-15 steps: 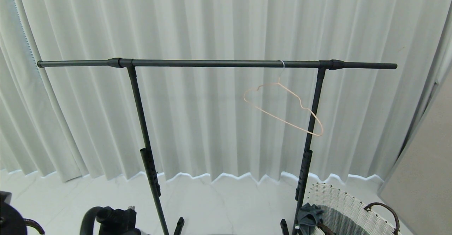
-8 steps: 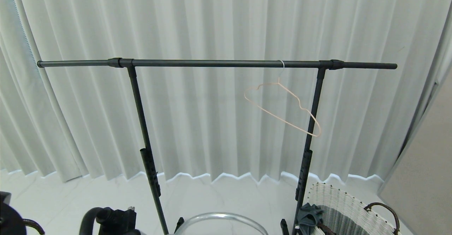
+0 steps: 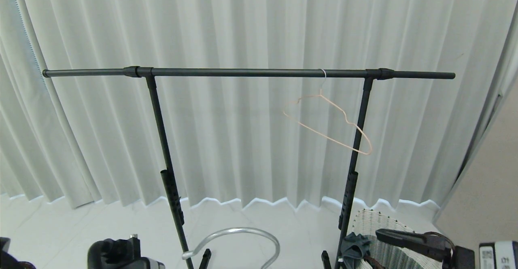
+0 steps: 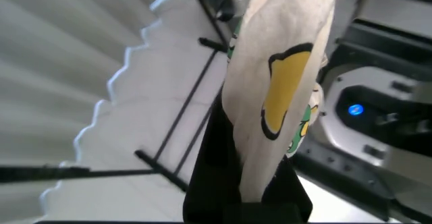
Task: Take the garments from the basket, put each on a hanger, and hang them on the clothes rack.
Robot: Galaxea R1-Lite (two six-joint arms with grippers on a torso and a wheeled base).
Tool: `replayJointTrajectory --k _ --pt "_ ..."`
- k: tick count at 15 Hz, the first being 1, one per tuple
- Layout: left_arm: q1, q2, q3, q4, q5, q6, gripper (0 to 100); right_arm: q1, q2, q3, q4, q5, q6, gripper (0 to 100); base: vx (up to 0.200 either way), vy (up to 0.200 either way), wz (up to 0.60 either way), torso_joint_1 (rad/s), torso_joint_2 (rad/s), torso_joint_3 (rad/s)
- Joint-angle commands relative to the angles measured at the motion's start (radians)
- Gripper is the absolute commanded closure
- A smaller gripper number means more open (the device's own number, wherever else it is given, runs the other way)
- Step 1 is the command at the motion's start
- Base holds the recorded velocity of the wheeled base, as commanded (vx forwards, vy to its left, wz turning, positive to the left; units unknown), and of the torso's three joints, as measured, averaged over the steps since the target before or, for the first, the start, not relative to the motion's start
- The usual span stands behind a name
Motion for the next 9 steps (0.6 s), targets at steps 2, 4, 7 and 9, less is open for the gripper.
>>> replayJointTrajectory --k 2,4,7,9 --pt "0.009 -0.090 0.049 0.001 0.057 0.001 100 -0.122 -0.047 0.054 0.001 0.007 -0.004 0 0.000 0.000 0.00 0.000 0.00 0.000" --pt "0.084 -0.105 0.041 -0.008 0.222 -0.011 100 -0.128 -0.058 0.094 0.001 0.010 -0.001 0 0.000 0.000 0.00 0.000 0.00 0.000" --pt "0.094 -0.087 -0.056 -0.063 0.254 -0.023 100 -0.126 0.001 0.056 0.001 0.030 0.027 0 0.000 0.000 0.00 0.000 0.00 0.000" --pt "0.094 -0.056 -0.132 -0.063 0.254 -0.025 100 -0.125 0.096 -0.025 0.000 0.028 0.085 0 0.000 0.000 0.00 0.000 0.00 0.000"
